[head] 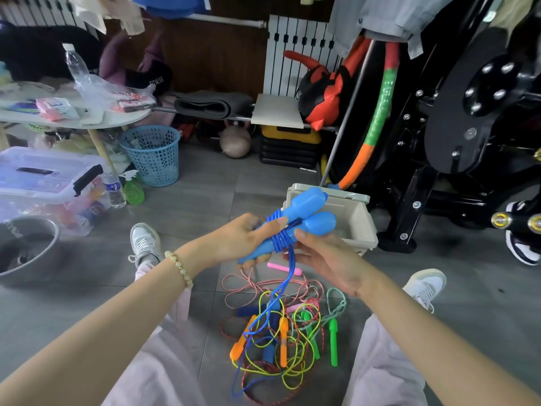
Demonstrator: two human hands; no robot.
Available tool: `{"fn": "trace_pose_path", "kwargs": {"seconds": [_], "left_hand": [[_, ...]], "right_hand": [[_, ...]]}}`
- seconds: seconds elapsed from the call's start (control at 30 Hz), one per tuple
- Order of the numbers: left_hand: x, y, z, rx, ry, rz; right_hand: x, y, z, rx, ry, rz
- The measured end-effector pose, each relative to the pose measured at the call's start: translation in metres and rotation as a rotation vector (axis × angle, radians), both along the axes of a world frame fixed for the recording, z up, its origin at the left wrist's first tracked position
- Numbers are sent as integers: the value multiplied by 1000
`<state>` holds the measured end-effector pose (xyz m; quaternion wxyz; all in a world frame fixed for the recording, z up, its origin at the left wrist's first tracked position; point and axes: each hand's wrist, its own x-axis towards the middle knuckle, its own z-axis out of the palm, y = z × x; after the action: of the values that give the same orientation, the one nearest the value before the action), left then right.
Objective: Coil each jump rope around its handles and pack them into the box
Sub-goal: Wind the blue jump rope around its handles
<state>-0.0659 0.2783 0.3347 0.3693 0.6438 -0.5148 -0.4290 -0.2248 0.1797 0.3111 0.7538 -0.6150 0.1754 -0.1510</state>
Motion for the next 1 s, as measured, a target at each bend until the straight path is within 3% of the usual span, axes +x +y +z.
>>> {"fn": "trace_pose_path", "kwargs": {"seconds": [0.2,0.47,0.63,0.87,1.0], "left_hand": [[6,0,-5,-135,-5,-2],[8,-6,-11,-158,-40,122],[20,-7,-14,-136,-64,227],[19,-12,-15,-123,-156,212],[18,-12,-12,-145,-226,118]], "right_hand": [[3,4,1,-116,62,-91],[3,8,5,-205,163,-120],[1,12,9,-438,246,-204],[7,9,28,-661,362,-180],[8,2,35,-525,373,-186]]}}
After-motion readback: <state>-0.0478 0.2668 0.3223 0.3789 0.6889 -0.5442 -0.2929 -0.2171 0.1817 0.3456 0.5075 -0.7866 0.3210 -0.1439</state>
